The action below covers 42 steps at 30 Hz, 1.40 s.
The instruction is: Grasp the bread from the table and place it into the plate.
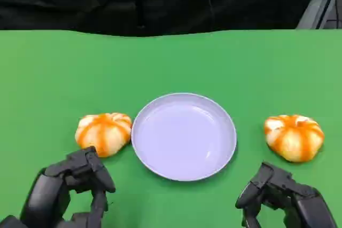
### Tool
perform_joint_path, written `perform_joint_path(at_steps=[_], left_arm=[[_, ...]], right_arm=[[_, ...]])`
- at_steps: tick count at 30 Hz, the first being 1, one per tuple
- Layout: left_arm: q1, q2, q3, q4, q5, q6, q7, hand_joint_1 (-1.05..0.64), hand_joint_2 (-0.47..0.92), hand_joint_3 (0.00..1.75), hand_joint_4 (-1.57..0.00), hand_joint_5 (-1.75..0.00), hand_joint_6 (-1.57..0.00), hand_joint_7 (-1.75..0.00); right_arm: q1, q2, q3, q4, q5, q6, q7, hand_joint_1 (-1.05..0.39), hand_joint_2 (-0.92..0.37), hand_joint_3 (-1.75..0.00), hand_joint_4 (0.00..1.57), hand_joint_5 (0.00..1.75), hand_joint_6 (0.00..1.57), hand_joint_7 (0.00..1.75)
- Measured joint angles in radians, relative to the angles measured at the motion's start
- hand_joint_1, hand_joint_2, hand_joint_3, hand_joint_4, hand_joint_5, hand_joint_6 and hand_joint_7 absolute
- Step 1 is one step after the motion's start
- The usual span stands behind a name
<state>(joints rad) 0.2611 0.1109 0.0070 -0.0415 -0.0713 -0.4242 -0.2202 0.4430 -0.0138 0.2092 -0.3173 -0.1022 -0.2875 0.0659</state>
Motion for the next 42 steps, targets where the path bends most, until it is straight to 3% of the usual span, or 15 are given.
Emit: perform_joint_path(at_steps=[15, 16, 19, 21, 23, 27, 29, 30, 34, 42], left_arm=[[-0.002, 0.002, 0.001, 0.007, 0.001, -0.018, 0.0, -0.04, 0.3, 1.53, -0.86, -1.74, -0.8, -1.57], [-0.002, 0.002, 0.002, 0.007, 0.001, -0.018, 0.0, -0.04, 0.31, 1.5, -0.82, -1.67, -0.78, -1.51], [-0.007, 0.002, 0.006, 0.011, -0.014, -0.017, 0.0, -0.08, 0.38, 1.26, -0.7, -1.41, -0.72, -1.16], [-0.013, 0.002, 0.012, 0.011, -0.009, -0.015, 0.001, -0.13, 0.46, 1.02, -0.65, -1.2, -0.7, -0.84], [-0.023, 0.006, 0.019, 0.013, 0.037, -0.015, 0.014, -0.18, 0.53, 0.82, -0.62, -1.05, -0.7, -0.65], [-0.049, 0.013, 0.026, 0.014, 0.093, 0.004, 0.041, -0.2, 0.6, 0.68, -0.61, -0.96, -0.71, -0.54], [-0.053, 0.016, 0.026, 0.009, 0.128, 0.025, 0.047, -0.35, 0.78, 0.25, -0.29, -0.9, -0.5, -0.29], [-0.064, 0.028, 0.023, 0.002, 0.18, 0.056, 0.058, -0.38, 0.82, 0.16, -0.24, -0.91, -0.47, -0.24], [-0.114, 0.07, 0.021, -0.036, 0.311, 0.137, 0.094, -0.4, 0.87, 0.06, -0.18, -0.92, -0.45, -0.18], [-0.118, 0.07, 0.008, -0.054, 0.325, 0.163, 0.1, -0.4, 0.88, 0.03, -0.17, -0.92, -0.46, -0.15]], right_arm=[[0.0, 0.0, 0.0, 0.002, -0.004, -0.005, 0.0, -0.02, -0.35, -1.35, 0.66, 1.68, 0.67, 1.46], [0.0, 0.0, 0.0, 0.002, -0.005, -0.005, -0.001, -0.01, -0.36, -1.35, 0.66, 1.68, 0.67, 1.46], [0.0, 0.0, 0.0, 0.002, -0.005, -0.006, -0.001, 0.0, -0.37, -1.35, 0.66, 1.68, 0.67, 1.46], [0.0, 0.0, 0.001, 0.002, -0.005, -0.006, -0.001, 0.0, -0.36, -1.35, 0.67, 1.69, 0.67, 1.46], [0.0, 0.0, 0.001, 0.002, -0.004, -0.006, -0.001, 0.0, -0.36, -1.35, 0.67, 1.69, 0.67, 1.47], [-0.002, 0.001, 0.002, 0.003, -0.004, -0.006, -0.001, 0.0, -0.36, -1.36, 0.67, 1.7, 0.67, 1.47], [-0.001, 0.001, 0.002, 0.003, -0.004, -0.006, -0.001, 0.0, -0.36, -1.36, 0.66, 1.7, 0.67, 1.47], [-0.002, 0.002, 0.003, 0.003, -0.004, -0.006, -0.002, 0.0, -0.36, -1.36, 0.66, 1.7, 0.67, 1.48], [-0.008, 0.005, 0.006, 0.003, -0.005, -0.005, -0.004, 0.0, -0.35, -1.37, 0.66, 1.7, 0.67, 1.48], [-0.008, 0.005, 0.006, 0.003, -0.005, -0.005, -0.005, 0.0, -0.35, -1.38, 0.66, 1.7, 0.67, 1.48]])
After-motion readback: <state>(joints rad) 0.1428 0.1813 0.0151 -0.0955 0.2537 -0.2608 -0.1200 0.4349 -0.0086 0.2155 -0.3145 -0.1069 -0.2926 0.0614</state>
